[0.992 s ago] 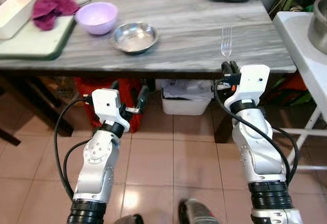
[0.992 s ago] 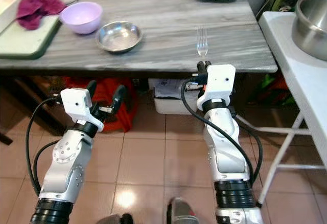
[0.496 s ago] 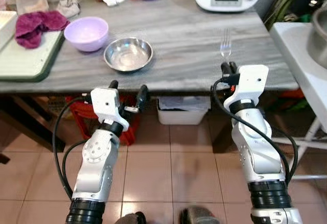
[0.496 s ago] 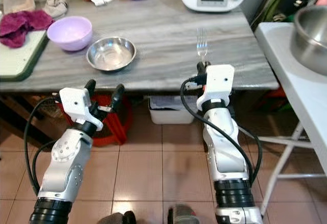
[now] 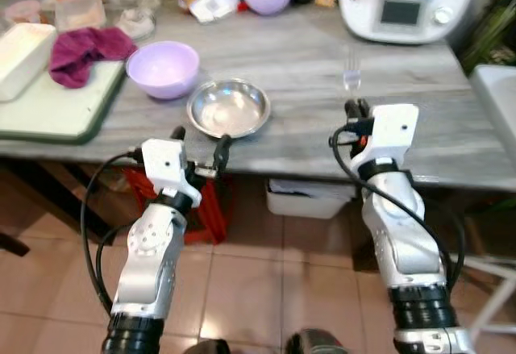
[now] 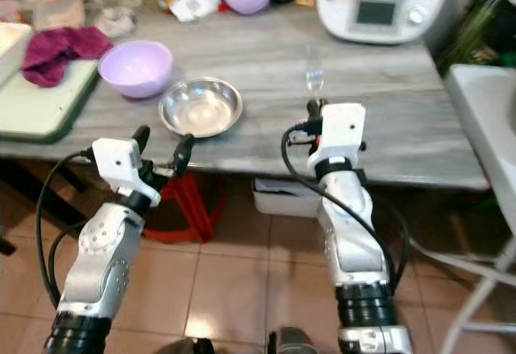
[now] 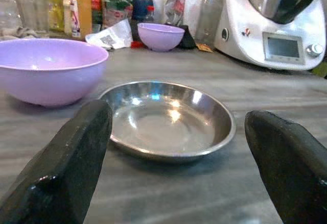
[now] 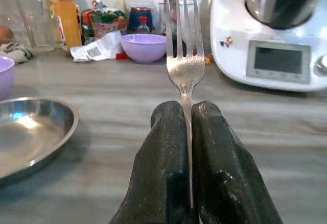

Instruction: Setting the table

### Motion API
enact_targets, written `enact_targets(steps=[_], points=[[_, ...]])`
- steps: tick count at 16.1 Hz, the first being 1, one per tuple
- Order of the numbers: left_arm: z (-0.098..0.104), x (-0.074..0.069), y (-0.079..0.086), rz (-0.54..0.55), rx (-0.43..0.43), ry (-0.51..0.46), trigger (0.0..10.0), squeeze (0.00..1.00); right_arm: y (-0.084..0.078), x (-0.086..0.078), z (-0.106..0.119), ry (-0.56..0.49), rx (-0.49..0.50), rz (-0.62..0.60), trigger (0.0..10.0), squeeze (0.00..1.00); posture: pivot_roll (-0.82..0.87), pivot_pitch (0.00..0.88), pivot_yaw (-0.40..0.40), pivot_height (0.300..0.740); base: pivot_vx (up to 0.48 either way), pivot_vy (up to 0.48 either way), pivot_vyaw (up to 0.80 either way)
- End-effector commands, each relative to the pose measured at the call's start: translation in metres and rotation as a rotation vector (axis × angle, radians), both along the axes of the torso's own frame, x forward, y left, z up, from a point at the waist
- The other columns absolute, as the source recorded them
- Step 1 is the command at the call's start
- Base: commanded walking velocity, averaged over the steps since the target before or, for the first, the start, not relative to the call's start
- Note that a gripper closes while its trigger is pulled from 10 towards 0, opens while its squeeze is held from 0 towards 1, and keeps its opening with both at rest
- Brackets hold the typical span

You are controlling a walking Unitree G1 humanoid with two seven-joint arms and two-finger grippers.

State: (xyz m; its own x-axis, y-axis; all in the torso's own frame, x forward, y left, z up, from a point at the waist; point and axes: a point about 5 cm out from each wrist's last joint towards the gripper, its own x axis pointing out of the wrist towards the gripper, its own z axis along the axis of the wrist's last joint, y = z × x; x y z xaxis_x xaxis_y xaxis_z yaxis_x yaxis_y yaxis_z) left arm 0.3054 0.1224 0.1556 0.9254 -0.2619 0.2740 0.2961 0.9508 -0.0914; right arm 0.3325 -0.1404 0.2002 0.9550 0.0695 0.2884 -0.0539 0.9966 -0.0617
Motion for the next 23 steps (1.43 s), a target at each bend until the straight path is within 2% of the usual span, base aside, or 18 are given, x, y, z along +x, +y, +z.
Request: enact_targets(steps=[1, 5, 9, 10, 14, 17, 19, 23], points=[[0.001, -0.001, -0.007, -0.021, 0.003, 0.000, 10.0, 0.00, -0.008, 0.000, 0.002, -0.013, 0.002, -0.025, 10.0, 0.00, -0.15, 0.203, 0.011, 0.740, 0.356, 0.000, 0.00], [0.002, -0.004, -0.006, -0.045, 0.014, -0.016, 10.0, 0.00, -0.007, 0.000, 0.002, -0.015, 0.006, -0.027, 10.0, 0.00, -0.15, 0.197, 0.013, 0.740, 0.172, 0.000, 0.00], [-0.001, -0.010, 0.002, -0.054, 0.102, -0.028, 10.0, 0.00, -0.008, 0.001, 0.002, -0.013, 0.007, -0.031, 10.0, 0.00, -0.15, 0.197, 0.013, 0.740, 0.000, 0.000, 0.00], [-0.005, -0.016, 0.007, -0.096, 0.172, -0.032, 10.0, 0.00, -0.008, 0.001, 0.001, -0.008, 0.008, -0.032, 10.0, 0.00, -0.15, 0.197, 0.013, 0.740, 0.000, 0.000, 0.00], [-0.013, -0.027, 0.019, -0.183, 0.272, -0.017, 10.0, 0.00, -0.007, 0.002, -0.003, 0.016, 0.029, -0.039, 10.0, 0.00, -0.13, 0.203, 0.014, 0.740, 0.000, 0.000, 0.00], [-0.015, -0.032, 0.020, -0.207, 0.297, -0.011, 10.0, 0.00, -0.011, 0.004, -0.010, 0.071, 0.091, -0.067, 10.0, 0.00, -0.13, 0.208, 0.012, 0.740, 0.000, 0.000, 0.00], [-0.017, -0.037, 0.015, -0.260, 0.307, -0.012, 10.0, 0.00, -0.013, 0.009, -0.020, 0.149, 0.149, -0.077, 10.0, 0.00, -0.13, 0.210, 0.009, 0.740, 0.000, 0.000, 0.00], [-0.019, -0.039, 0.015, -0.275, 0.311, -0.003, 10.0, 0.00, -0.015, 0.014, -0.027, 0.195, 0.157, -0.082, 10.0, 0.00, -0.13, 0.214, 0.009, 0.740, 0.000, 0.000, 0.00]])
